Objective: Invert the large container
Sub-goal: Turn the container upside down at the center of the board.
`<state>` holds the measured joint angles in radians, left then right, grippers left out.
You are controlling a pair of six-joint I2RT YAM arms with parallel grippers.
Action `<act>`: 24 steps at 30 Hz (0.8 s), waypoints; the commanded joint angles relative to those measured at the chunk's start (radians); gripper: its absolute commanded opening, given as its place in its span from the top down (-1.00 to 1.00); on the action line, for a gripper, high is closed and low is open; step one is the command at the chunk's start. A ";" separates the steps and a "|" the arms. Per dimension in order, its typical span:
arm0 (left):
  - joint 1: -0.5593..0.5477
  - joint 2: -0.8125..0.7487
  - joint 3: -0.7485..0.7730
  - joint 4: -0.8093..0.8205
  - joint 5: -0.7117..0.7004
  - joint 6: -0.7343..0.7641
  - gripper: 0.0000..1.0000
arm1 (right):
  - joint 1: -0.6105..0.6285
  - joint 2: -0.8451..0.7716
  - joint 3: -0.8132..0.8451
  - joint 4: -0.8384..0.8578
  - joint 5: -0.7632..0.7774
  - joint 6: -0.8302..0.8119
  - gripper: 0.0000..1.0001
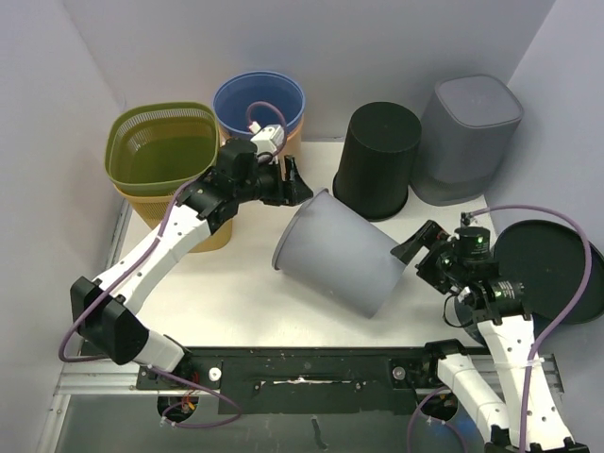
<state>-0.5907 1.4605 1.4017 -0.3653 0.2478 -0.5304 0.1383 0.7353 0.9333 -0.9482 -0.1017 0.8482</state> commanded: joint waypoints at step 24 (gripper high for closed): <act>-0.027 0.089 0.034 -0.165 0.109 0.209 0.32 | 0.000 0.004 0.073 0.296 -0.197 0.064 1.00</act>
<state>-0.5915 1.5372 1.4315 -0.5579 0.2962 -0.3340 0.1249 0.7433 0.8810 -0.7872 -0.2028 0.9302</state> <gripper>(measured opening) 0.376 0.037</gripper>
